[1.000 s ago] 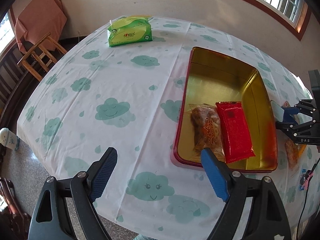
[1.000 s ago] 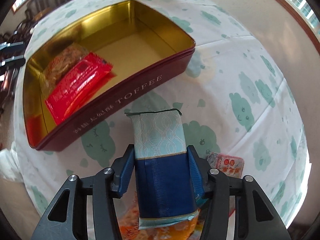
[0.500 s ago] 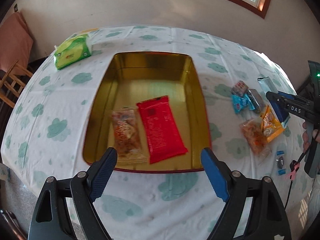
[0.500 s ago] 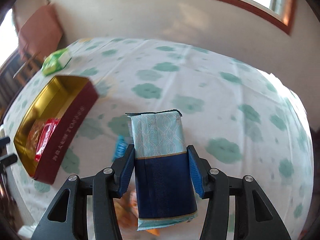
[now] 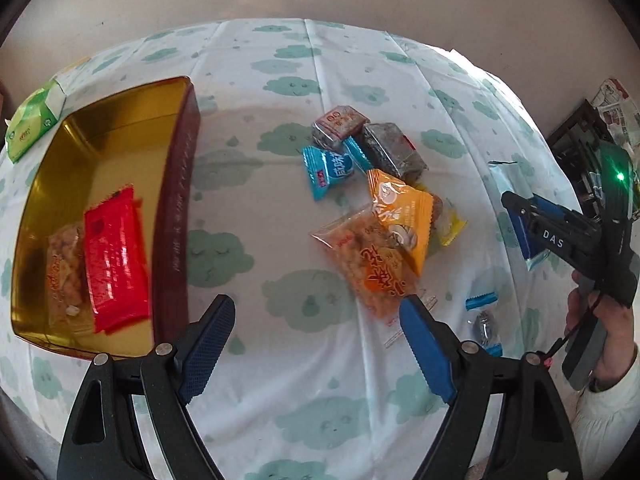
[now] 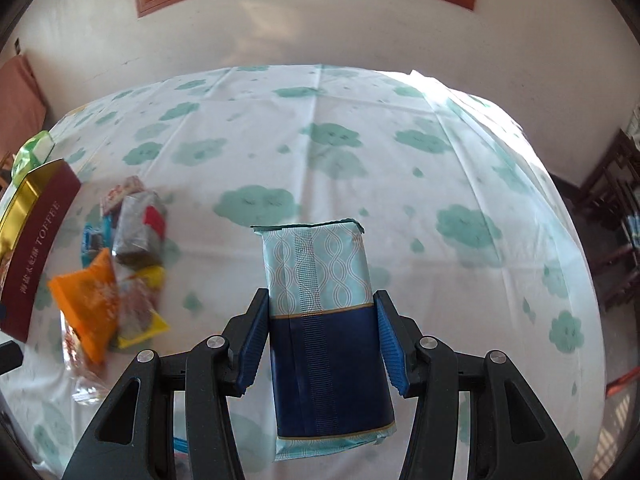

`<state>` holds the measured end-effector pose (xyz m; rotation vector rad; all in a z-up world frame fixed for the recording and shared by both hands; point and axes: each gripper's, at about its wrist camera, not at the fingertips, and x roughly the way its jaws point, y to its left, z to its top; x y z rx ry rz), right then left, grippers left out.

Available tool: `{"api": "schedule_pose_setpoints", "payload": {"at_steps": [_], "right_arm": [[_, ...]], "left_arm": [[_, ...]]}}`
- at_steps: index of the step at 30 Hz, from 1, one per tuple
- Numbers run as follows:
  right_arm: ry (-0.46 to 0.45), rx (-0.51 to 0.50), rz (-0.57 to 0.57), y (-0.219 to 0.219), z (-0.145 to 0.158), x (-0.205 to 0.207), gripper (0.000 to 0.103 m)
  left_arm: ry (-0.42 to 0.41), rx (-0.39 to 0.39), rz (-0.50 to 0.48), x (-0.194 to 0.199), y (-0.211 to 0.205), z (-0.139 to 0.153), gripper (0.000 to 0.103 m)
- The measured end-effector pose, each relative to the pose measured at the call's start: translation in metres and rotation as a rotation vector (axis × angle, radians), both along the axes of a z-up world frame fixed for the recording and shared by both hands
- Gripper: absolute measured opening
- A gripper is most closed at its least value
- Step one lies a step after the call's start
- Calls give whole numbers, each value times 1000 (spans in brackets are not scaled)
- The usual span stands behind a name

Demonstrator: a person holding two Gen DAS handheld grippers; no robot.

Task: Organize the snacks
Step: 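Grasp the second peanut-snack bag with the left tool while the right tool holds the box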

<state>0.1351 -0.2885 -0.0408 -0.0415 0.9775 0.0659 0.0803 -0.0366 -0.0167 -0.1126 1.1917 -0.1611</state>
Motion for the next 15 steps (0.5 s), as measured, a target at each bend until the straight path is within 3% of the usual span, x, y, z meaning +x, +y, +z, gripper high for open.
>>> {"api": "schedule_pose_setpoints", "payload": {"at_steps": [8, 15], "right_arm": [[-36, 47, -14, -19, -7, -9, 51], [-35, 51, 0, -15, -11, -14, 51]], "left_arm": [[72, -34, 105, 25, -17, -20, 74], [98, -5, 140, 34, -30, -35, 74]]}}
